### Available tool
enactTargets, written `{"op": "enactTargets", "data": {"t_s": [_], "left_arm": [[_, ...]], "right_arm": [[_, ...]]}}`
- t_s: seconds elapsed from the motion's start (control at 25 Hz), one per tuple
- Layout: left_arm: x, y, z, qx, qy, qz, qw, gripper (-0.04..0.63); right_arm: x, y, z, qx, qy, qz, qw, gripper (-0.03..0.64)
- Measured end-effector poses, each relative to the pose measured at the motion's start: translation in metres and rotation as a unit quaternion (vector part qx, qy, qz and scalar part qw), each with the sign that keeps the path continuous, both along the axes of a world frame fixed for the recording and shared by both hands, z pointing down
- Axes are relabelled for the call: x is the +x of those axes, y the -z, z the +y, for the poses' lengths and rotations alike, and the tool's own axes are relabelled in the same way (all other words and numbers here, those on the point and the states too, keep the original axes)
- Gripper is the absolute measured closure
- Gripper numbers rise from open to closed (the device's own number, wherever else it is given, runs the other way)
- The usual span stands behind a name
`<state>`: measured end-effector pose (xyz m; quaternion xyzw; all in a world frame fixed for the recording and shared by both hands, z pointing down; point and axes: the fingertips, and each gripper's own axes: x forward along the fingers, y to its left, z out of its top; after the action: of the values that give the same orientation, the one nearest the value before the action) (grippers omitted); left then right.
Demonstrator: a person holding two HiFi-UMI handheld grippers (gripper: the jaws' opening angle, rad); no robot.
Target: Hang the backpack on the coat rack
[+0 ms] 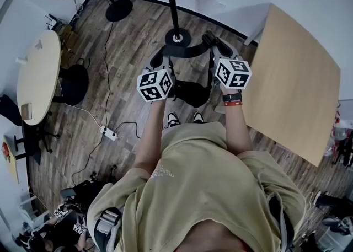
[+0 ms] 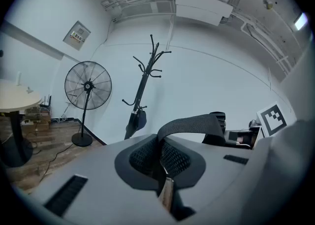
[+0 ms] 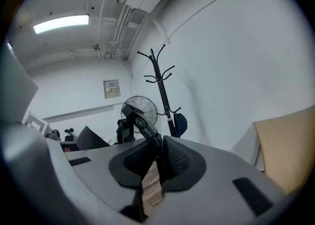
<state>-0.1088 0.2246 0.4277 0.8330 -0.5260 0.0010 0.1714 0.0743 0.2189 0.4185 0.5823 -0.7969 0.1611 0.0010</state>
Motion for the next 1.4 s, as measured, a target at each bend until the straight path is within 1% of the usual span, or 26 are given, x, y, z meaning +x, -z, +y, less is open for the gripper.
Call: {"op": "enactTargets", "data": {"t_s": [0.16, 0.44, 0.72, 0.8, 0.92, 1.12, 1.24, 1.4], "left_arm": [[0.009, -0.007, 0.006, -0.001, 0.003, -0.002, 1.0000, 0.571], [0.033, -0.003, 0.010, 0.001, 0.015, 0.004, 0.9999, 0.571], [0.061, 0.006, -0.003, 0.020, 0.016, 0.000, 0.9997, 0.571], [0.063, 0.006, -0.013, 0.021, 0.022, 0.001, 0.9995, 0.571], [0.067, -0.003, -0.026, 0.012, 0.023, 0.001, 0.9997, 0.571], [0.085, -0.025, -0.062, -0.008, 0.007, 0.004, 0.9999, 0.571], [0.093, -0.034, -0.083, -0.023, -0.004, 0.005, 0.9997, 0.571], [0.103, -0.037, -0.113, -0.028, -0.024, 0.003, 0.9993, 0.571]], "right_arm": [[0.006, -0.007, 0.006, -0.001, 0.005, 0.003, 1.000, 0.554], [0.019, -0.006, 0.009, 0.004, 0.026, 0.008, 1.000, 0.554], [0.039, -0.008, 0.009, 0.010, 0.049, 0.004, 0.999, 0.554], [0.044, -0.011, 0.005, 0.011, 0.051, 0.001, 0.999, 0.554], [0.048, -0.021, 0.000, 0.005, 0.049, -0.004, 0.999, 0.554], [0.055, -0.042, -0.037, -0.018, 0.042, -0.005, 0.999, 0.554], [0.063, -0.048, -0.057, -0.032, 0.030, -0.004, 0.999, 0.554], [0.070, -0.051, -0.087, -0.038, 0.013, 0.002, 0.999, 0.554]]}}
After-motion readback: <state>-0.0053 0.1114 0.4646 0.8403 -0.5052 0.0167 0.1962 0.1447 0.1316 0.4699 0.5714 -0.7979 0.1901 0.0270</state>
